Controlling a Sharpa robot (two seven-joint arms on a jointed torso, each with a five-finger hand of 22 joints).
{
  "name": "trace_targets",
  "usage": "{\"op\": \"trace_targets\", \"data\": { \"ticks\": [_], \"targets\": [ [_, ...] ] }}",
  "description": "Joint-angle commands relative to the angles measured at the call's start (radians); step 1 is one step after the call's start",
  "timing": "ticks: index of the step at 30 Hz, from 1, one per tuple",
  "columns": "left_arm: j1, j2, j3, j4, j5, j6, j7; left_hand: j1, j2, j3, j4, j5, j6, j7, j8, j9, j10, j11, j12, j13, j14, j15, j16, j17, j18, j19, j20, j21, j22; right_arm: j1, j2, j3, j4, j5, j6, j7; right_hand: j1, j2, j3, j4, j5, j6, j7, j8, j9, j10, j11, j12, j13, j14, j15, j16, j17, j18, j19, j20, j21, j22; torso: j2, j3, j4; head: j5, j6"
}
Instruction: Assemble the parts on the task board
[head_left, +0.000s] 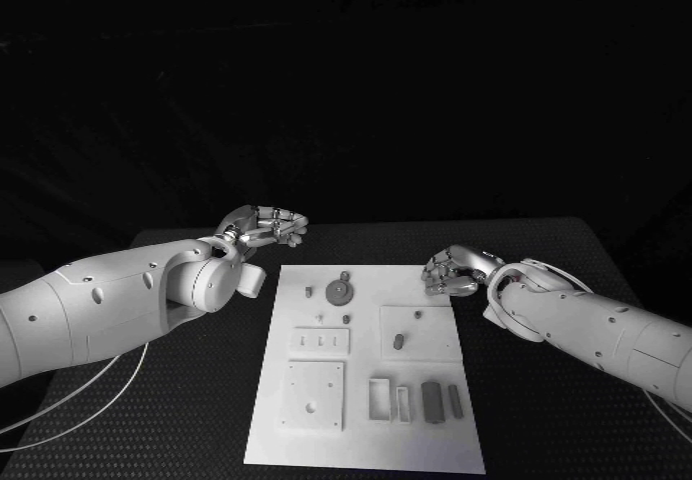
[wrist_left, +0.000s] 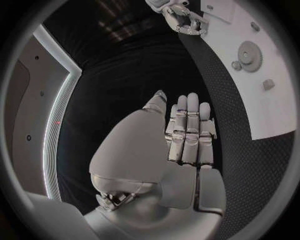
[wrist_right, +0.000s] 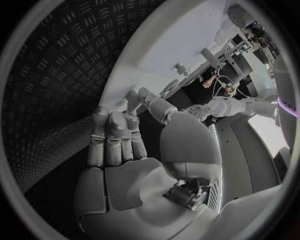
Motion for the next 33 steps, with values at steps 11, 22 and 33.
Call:
{"op": "trace_targets", "data": {
  "ticks": [11,22,33],
  "targets": [
    [0.001,0.001,0.001,0.003,-0.003,0.014,0.006,0.002,-0.001,0.003,0.0,-0.003,0.0,0.004,-0.006,0.001,0.001,0.004,-0.004,0.0,0.004,0.002,-0.006,0.001,0.001,-0.005,-0.005,0.004,-0.002,-0.001,0.0,0.0,0.0,-0.015,0.002,-0.006,-0.008,-0.018,-0.021,-0.004,0.002,0.038,0.043,-0.014,0.012,-0.007,0.004,-0.009,0.0,-0.005,0.001,-0.001,0.001,0.0,-0.001,-0.005,0.001,0.007,0.0,0.0003,-0.0005,0.0,0.0],
    [0.001,0.001,0.001,0.003,-0.003,0.014,0.006,0.002,-0.001,0.003,0.0,-0.003,0.0,0.005,-0.007,0.001,0.0,0.005,-0.005,0.0,0.004,0.002,-0.006,0.002,0.001,-0.005,-0.005,0.004,-0.002,-0.001,-0.001,0.0,-0.002,-0.005,-0.002,-0.004,-0.006,-0.032,-0.051,-0.004,0.018,-0.031,0.069,-0.059,0.003,-0.029,0.029,-0.014,0.001,-0.021,0.023,-0.006,0.003,0.0,-0.013,0.0,-0.009,0.003,0.0,0.0004,-0.0006,-0.003,0.0],
    [0.001,0.002,0.001,0.001,-0.003,0.015,0.006,0.002,-0.001,0.003,0.0,-0.003,-0.001,0.005,-0.007,0.001,0.0,0.005,-0.006,0.0,0.004,0.002,-0.006,0.002,0.001,-0.006,-0.005,0.004,-0.002,-0.001,-0.005,0.0,0.0,-0.005,-0.006,-0.004,-0.002,-0.037,-0.07,-0.005,0.039,-0.063,0.082,-0.08,-0.003,-0.044,0.042,-0.015,0.002,-0.03,0.036,-0.008,0.004,0.0,-0.021,0.005,-0.012,0.004,0.0,-0.0002,0.0,-0.006,-0.001]
  ]
}}
